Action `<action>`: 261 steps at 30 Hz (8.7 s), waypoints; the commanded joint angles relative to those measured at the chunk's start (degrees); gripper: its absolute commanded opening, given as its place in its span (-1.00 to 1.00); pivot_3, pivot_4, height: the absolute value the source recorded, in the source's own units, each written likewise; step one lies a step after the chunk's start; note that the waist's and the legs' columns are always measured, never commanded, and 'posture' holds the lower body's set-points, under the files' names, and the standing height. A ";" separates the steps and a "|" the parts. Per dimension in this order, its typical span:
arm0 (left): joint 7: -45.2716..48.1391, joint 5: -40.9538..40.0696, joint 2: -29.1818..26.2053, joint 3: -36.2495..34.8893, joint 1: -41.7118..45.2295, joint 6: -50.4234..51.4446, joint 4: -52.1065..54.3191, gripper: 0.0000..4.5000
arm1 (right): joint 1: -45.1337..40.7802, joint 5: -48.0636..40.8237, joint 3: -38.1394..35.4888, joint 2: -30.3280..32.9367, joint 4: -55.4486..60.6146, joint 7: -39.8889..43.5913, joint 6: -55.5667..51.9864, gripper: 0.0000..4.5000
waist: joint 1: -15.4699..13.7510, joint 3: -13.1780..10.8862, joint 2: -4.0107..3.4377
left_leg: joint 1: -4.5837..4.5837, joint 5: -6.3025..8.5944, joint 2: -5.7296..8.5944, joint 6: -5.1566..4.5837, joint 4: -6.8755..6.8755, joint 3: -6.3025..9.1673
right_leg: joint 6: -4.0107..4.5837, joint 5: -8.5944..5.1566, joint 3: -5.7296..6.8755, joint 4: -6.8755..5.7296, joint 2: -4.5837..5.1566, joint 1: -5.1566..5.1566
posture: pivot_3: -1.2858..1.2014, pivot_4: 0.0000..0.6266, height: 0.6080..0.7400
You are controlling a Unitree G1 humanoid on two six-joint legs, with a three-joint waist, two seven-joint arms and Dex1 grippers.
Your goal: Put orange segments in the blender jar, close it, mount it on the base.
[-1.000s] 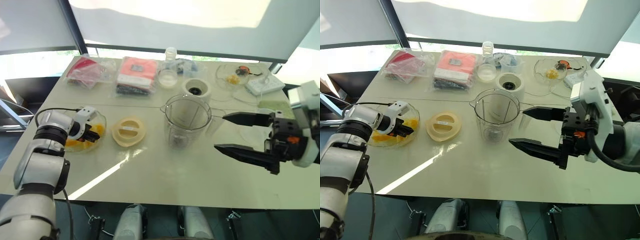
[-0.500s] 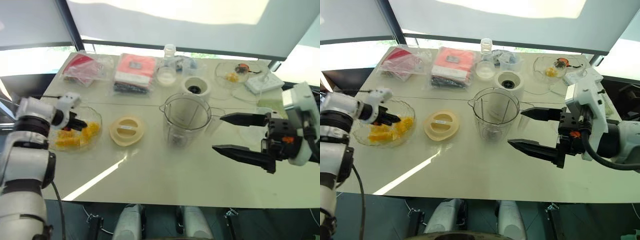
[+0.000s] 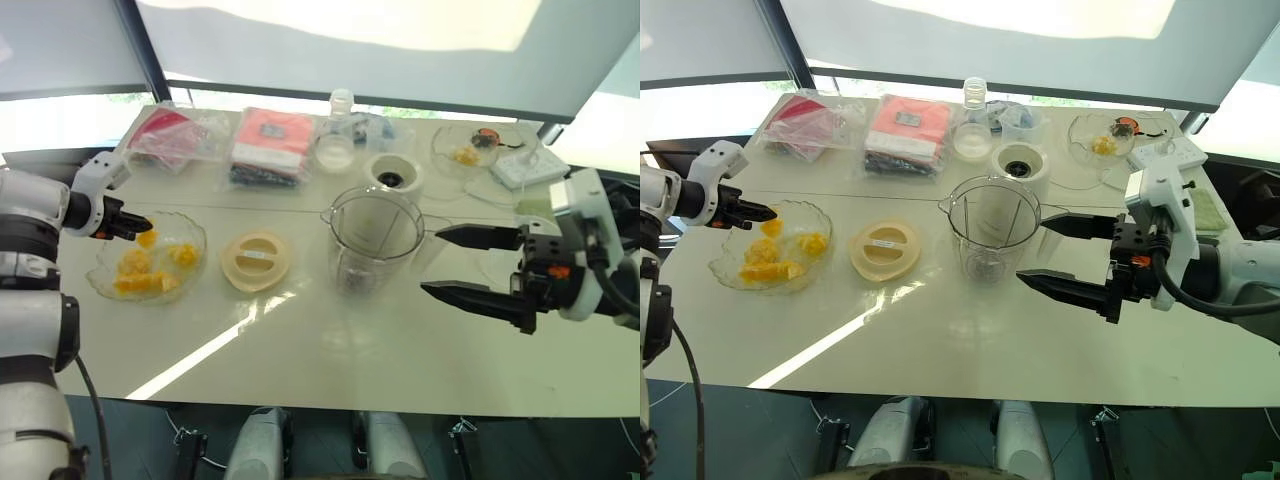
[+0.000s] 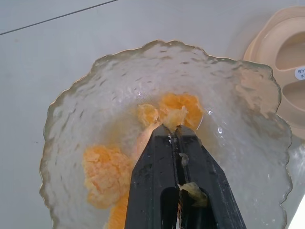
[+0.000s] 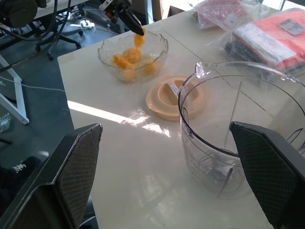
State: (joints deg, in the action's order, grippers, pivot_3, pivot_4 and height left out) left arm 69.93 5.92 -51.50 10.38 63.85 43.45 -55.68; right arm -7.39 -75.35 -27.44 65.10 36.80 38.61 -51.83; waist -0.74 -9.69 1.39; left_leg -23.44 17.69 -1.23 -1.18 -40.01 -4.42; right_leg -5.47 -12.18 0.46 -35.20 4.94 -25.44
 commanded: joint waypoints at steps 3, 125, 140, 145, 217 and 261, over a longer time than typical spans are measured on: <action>1.25 0.12 -1.87 -0.55 3.05 -2.97 2.10 -0.98 | -0.75 1.16 -0.97 -0.96 -0.03 0.80 1.38 1.00 | 0.02 0.00 0.00 | 0.00 0.00 0.00 0.00 0.00 -0.01 | -0.07 0.04 0.00 0.00 0.00 0.00 | 0.03 -0.52 1.00; -18.96 -50.12 5.60 -15.60 -36.54 7.37 88.62 0.42 | -13.85 75.45 8.40 -32.04 -75.42 -39.98 51.37 1.00 | 2.02 0.05 -0.39 | 1.09 -0.12 0.11 0.19 0.06 0.04 | -0.12 0.03 -0.38 -0.07 -0.42 0.97 | 0.03 -0.52 1.00; -20.55 -51.27 3.15 -16.27 -37.79 6.99 88.44 0.44 | -20.32 74.28 8.43 -31.31 -86.57 -40.28 58.35 -0.98 | 1.77 0.04 -0.40 | 1.07 -0.12 0.15 0.19 0.10 0.05 | -0.12 0.03 -0.41 0.01 -0.39 0.99 | 0.03 -0.52 1.00; -18.99 -51.52 1.02 -18.07 -37.82 6.55 86.45 0.44 | -19.40 73.94 8.13 -30.25 -79.77 -39.89 57.65 -0.98 | 1.92 0.00 -0.45 | 1.06 -0.12 0.14 0.19 0.13 0.05 | -0.13 0.03 -0.41 0.02 -0.38 0.98 | 0.03 -0.52 1.00; -11.32 -41.02 -0.23 -14.69 -34.64 -2.85 72.98 0.44 | -47.16 106.25 35.10 -15.00 -43.58 -9.60 73.51 -0.98 | 1.78 -0.43 -0.85 | 0.93 -0.15 0.15 0.25 0.42 -0.13 | -0.16 0.01 -0.38 0.02 -0.31 0.61 | 0.03 -0.52 1.00; -11.21 -45.86 0.94 -16.47 -31.67 0.67 75.78 0.44 | -32.52 76.26 -4.61 -35.10 -19.54 -27.34 -3.75 -0.98 | 1.49 -0.41 -0.83 | 0.90 -0.17 0.18 0.29 0.45 -0.08 | -0.18 0.03 -0.34 -0.02 -0.27 0.64 | 0.03 -0.52 1.00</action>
State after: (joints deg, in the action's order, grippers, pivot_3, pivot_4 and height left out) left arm 58.89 -38.40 -50.04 -3.72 31.12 43.68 18.31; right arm -40.17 0.47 -28.82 30.71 14.21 14.76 -54.71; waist 0.75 -10.10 0.56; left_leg -22.54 17.52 -1.03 -0.90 -39.56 -4.50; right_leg -5.65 -12.15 0.12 -35.21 4.68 -24.81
